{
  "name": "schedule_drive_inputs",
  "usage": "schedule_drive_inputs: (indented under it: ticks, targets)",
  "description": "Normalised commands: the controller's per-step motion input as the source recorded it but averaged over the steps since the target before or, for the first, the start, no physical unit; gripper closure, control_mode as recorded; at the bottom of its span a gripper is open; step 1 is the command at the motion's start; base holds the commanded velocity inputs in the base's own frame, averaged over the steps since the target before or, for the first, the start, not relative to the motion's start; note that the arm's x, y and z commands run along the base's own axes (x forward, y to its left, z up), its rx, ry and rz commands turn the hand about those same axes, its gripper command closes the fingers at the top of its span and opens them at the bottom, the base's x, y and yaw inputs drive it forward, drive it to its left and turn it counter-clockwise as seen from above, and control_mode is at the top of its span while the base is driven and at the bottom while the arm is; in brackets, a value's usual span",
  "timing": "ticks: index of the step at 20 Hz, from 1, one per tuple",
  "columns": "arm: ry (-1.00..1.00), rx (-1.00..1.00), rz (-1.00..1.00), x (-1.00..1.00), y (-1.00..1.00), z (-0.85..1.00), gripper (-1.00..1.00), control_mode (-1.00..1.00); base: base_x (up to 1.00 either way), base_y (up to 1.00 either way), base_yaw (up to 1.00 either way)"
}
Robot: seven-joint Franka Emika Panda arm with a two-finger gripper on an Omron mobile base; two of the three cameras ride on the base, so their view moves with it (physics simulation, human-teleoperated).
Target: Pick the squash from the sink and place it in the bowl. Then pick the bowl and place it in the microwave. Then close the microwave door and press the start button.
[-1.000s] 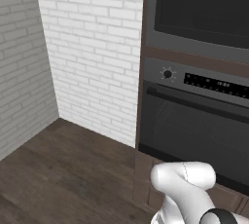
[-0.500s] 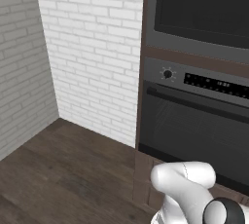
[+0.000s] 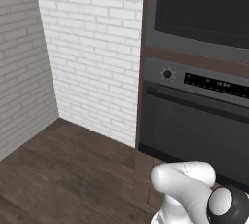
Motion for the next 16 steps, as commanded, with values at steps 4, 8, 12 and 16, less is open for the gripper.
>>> schedule_drive_inputs:
  ticks: [4,8,12,16]
  targets:
    - [0.00,0.00,0.00,0.01,-0.23,-0.08,1.00,-1.00,0.00,0.00,0.00]
    - [0.00,0.00,0.00,0.00,-0.18,-0.16,1.00,-1.00,0.00,0.00,0.00]
    - [0.00,0.00,0.00,-0.02,0.01,-0.21,1.00,-1.00,0.00,0.00,0.00]
    - [0.00,0.00,-0.01,0.01,0.25,0.00,1.00,-1.00,0.00,0.00,0.00]
